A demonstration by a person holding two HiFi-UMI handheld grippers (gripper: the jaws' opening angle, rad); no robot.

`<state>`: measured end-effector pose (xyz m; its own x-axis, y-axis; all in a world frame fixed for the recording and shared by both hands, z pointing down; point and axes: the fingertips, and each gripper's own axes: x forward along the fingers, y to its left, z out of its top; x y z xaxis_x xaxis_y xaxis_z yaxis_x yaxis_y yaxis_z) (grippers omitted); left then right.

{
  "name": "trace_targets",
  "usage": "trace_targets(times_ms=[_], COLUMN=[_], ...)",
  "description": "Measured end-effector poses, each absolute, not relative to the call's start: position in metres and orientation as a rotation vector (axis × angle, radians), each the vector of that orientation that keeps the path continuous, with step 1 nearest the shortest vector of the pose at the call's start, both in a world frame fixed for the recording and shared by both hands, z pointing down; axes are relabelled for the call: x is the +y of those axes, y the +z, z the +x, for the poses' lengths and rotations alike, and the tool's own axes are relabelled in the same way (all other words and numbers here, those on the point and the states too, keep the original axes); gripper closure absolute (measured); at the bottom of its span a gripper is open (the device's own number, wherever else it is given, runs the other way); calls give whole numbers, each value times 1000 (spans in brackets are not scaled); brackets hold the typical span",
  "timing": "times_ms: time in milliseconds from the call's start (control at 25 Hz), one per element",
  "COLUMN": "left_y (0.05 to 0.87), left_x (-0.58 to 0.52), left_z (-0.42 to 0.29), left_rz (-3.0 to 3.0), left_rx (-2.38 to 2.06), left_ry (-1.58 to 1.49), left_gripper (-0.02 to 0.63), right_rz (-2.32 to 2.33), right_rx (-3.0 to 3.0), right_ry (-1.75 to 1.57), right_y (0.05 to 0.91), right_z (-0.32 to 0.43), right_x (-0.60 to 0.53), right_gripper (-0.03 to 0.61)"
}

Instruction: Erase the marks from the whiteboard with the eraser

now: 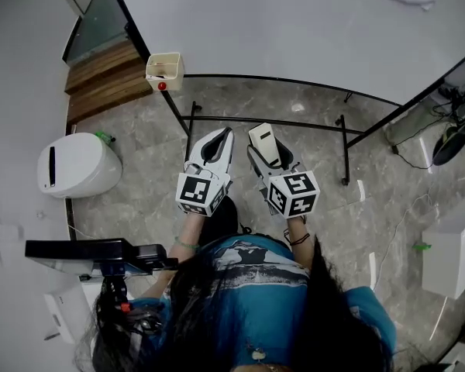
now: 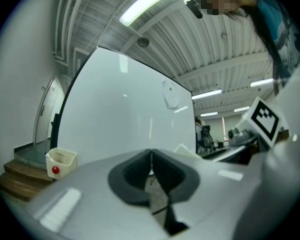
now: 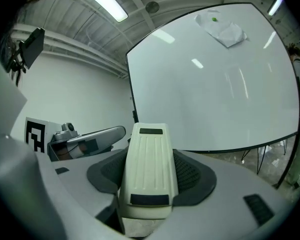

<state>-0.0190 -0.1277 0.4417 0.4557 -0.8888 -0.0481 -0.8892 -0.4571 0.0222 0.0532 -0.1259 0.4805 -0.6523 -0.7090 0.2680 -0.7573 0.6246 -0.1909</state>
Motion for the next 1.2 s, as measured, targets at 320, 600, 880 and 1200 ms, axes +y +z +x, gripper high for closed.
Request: trace_targets(times_ms=[320, 600, 880, 1200], left_y=[426, 423, 428, 427], left_x=[-220, -288, -324, -347], left_z=[-76, -105, -96, -82], left_rz=[-2701, -2756, -2815, -2833], left_rx=[1538, 1434, 1354, 1330], left_ry=[99, 137, 146, 145], left_gripper=[612, 612, 612, 612], right_rz=[1263, 1391, 1487, 1585], right_rx=[-2690, -2647, -2572, -2525], right_ry=[452, 294, 7, -360], right_y=[465, 438, 393, 311], right_z=[-9, -34, -18, 14], right_x=[-222, -296, -349, -400], right_gripper=[314, 314, 314, 314])
